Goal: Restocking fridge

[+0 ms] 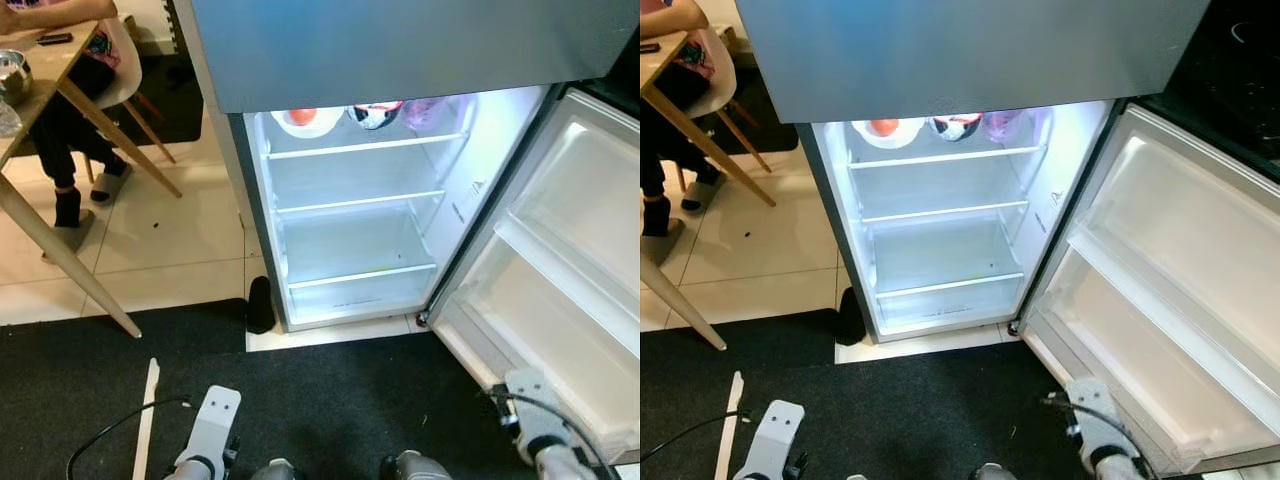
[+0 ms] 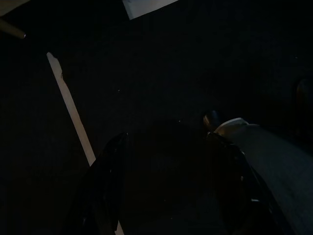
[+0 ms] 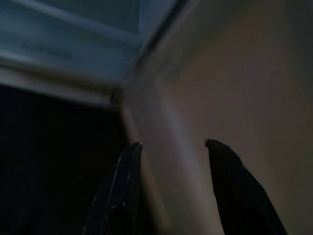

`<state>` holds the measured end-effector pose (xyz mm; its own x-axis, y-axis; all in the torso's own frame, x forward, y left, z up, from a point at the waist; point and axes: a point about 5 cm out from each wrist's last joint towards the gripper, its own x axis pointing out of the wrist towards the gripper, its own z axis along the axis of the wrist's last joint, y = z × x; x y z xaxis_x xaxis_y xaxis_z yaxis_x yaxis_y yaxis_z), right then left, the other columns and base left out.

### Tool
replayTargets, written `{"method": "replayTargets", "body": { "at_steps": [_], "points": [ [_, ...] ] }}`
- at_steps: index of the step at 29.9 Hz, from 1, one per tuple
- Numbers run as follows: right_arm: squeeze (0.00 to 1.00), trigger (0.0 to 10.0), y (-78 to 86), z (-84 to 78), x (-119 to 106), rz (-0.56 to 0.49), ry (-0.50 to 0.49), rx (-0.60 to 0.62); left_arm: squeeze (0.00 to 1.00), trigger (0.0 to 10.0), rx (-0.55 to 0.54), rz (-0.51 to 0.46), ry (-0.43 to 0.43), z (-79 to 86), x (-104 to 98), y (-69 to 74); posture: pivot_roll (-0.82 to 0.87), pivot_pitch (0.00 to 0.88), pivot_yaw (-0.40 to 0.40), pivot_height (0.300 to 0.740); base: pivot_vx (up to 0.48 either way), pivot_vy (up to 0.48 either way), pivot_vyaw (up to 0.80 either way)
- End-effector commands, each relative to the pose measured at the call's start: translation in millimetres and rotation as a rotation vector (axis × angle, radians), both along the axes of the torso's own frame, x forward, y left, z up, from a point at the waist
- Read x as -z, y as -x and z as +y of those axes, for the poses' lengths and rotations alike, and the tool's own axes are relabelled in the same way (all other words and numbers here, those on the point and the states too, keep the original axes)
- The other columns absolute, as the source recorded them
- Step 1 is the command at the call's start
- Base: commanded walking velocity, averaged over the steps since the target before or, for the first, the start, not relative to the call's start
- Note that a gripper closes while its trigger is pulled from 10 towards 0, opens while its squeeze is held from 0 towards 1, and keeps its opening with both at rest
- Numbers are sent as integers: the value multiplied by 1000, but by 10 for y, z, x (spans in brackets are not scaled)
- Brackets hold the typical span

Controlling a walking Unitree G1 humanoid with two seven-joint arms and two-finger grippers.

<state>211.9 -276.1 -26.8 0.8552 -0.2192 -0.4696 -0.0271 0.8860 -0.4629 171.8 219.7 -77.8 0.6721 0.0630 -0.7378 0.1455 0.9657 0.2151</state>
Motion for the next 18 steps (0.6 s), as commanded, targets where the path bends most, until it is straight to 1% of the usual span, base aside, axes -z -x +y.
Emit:
{"method": "replayTargets", "body": {
  "at_steps": [1,2,3,4,6,7,9,11,12,13,14,15,16,17,18],
  "points": [
    [0,10000,-194,-125,-248,-83,79,-75,0,10000,-11,23,0,10,34,73,-114,139,-12,740,0,0,0],
    [0,10000,-348,-194,-457,-129,127,-153,0,10000,-10,23,-1,10,34,74,-118,142,-12,740,0,0,0],
    [0,10000,-455,-234,-625,-160,160,-219,0,10000,-9,23,-3,10,35,75,-118,142,-12,740,0,0,0],
    [0,10000,-455,-234,-625,-160,160,-219,0,10000,-9,23,-3,10,35,75,-118,142,-12,740,0,0,0],
    [0,10000,-608,-323,-936,-228,234,-283,0,10000,-8,24,-4,9,35,76,-119,144,-14,740,0,0,0],
    [0,10000,-608,-323,-936,-228,234,-283,0,10000,-8,24,-4,9,35,76,-119,144,-14,740,0,0,0],
    [0,10000,-752,-438,-1316,-312,339,-313,0,10000,-8,23,-4,6,36,76,-119,145,-15,740,0,0,0],
    [0,10000,-853,-547,-1650,-361,443,-329,0,10000,-8,23,-2,2,37,78,-121,149,-16,740,0,0,0],
    [0,10000,-877,-581,-1742,-368,476,-331,0,10000,-8,23,-2,1,38,79,-121,149,-16,740,0,0,0],
    [0,10000,-877,-581,-1742,-368,476,-331,0,10000,-8,23,-2,1,38,79,-121,149,-16,740,0,0,0],
    [0,10000,-908,-695,-1851,-303,530,-344,0,10000,-8,24,0,-4,40,83,-123,152,-21,740,0,0,0],
    [0,10000,-909,-741,-1862,-265,543,-348,0,10000,-8,24,0,-6,41,84,-123,152,-21,740,0,0,0],
    [0,10000,-909,-741,-1862,-265,543,-348,0,10000,-8,24,0,-6,41,84,-123,152,-21,740,0,0,0],
    [0,10000,-900,-791,-1867,-226,547,-345,0,10000,-8,24,0,-8,42,85,-119,152,-24,740,0,0,0],
    [0,10000,-865,-853,-1818,-162,505,-343,0,10000,-10,23,1,-10,43,87,-117,153,-26,740,0,0,0]
  ]
}}
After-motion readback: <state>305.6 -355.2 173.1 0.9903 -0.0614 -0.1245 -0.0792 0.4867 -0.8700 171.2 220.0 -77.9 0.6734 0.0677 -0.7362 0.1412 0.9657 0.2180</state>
